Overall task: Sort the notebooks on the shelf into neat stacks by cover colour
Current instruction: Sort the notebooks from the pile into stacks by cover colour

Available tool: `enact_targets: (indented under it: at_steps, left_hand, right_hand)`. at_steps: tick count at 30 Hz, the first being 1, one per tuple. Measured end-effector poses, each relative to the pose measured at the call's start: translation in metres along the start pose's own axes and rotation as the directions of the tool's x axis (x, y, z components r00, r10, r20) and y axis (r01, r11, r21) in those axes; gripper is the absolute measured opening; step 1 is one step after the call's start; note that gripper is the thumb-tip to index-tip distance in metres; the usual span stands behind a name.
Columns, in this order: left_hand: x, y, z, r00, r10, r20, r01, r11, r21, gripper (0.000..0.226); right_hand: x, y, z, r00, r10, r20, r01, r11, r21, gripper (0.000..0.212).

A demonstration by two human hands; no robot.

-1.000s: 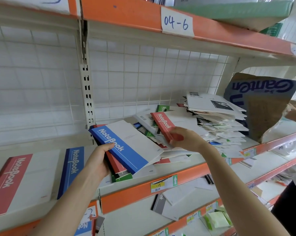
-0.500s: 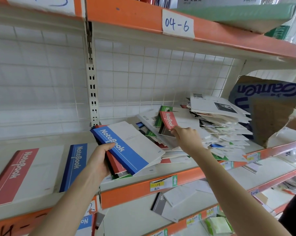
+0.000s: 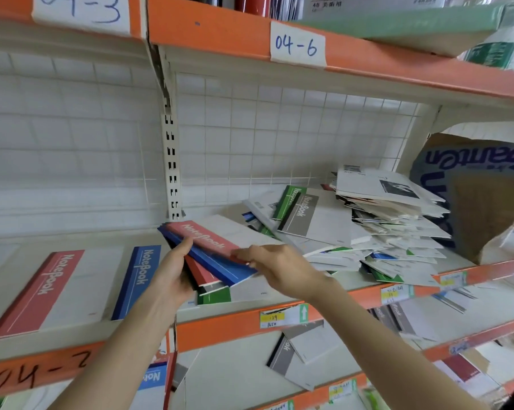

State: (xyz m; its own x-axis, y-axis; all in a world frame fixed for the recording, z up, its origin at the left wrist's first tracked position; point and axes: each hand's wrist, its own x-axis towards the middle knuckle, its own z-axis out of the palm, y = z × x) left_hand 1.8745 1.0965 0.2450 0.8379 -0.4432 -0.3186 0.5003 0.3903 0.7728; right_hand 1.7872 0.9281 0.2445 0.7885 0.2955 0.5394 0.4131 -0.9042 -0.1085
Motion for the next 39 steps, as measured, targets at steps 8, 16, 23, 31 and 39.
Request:
enact_targets:
  at_steps: [8,16,23,31,39]
  left_hand:
    - [-0.011,-0.002,-0.019,0.997,0.053,-0.063,-0.048,0.995,0.084,0.011]
    - [-0.031,0.008,-0.065,0.976,0.14,-0.169,-0.104,0.974,0.204,0.023]
    - [-0.041,0.025,-0.11,0.951,0.128,-0.283,-0.074,0.978,0.196,0.016]
    - [-0.045,0.057,-0.175,0.928,0.091,-0.361,0.023,0.954,0.3,0.022]
    - [-0.047,0.129,-0.27,0.886,0.236,-0.399,-0.114,0.946,0.305,0.027]
  right_hand:
    - [0.012,-0.008,0.012,0.941,0.248,0.229,-0.316,0.885,0.342,0.043]
    - [0.051,-0.01,0.041,0.641,0.576,0.508,-0.763,0.554,0.334,0.027]
    - [0.067,-0.045,0.086,0.56,0.58,0.592,-0.771,0.103,0.629,0.019]
    - [0.11,-0.082,0.123,0.525,0.66,0.537,-0.831,0.262,0.491,0.005]
    - [0.159,-0.105,0.166,0.498,0.813,0.302,-0.867,0.463,0.184,0.034]
